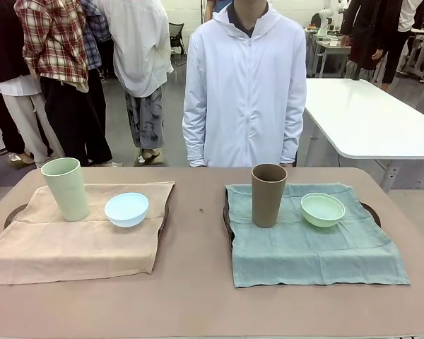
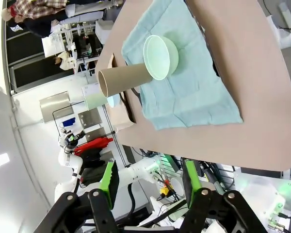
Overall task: Set up a tray with a mat and arrange the tableware.
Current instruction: Place the Picnic Bowl and Reusable plastic cup back onto the Handle tray in front of the human's position.
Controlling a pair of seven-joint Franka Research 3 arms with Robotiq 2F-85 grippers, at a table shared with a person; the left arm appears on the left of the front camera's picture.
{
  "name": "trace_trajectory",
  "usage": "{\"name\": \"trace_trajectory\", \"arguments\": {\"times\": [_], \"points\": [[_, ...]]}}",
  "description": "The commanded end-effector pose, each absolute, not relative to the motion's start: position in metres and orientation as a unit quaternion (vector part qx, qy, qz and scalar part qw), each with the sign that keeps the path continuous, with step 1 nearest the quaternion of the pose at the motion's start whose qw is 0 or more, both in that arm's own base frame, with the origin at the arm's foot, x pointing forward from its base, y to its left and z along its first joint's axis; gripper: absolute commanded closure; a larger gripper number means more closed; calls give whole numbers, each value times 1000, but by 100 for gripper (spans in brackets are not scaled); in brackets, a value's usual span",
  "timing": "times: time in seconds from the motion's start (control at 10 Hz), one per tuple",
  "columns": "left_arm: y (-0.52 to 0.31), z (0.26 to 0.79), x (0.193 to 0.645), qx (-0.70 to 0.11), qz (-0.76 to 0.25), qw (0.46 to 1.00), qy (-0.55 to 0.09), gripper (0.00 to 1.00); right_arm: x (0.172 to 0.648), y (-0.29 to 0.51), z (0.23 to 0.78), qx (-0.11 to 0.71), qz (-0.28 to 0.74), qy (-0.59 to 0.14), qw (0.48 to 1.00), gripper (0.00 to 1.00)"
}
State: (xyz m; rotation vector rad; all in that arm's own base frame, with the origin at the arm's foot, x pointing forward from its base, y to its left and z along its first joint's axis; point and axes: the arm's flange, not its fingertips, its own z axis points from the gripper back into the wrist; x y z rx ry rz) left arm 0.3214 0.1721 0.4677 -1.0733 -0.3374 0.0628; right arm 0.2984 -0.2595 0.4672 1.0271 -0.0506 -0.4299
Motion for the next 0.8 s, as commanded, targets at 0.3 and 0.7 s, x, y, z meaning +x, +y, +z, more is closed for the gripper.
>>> {"name": "trace_trajectory", "arguments": {"times": [0.3,0.7], "points": [[173,467,321,-515,36,842,-157,0,301,-256,467,486,-208,-13,849,30],[173,467,321,-515,36,842,-157,0,301,-256,467,486,-208,-13,849,30]]}}
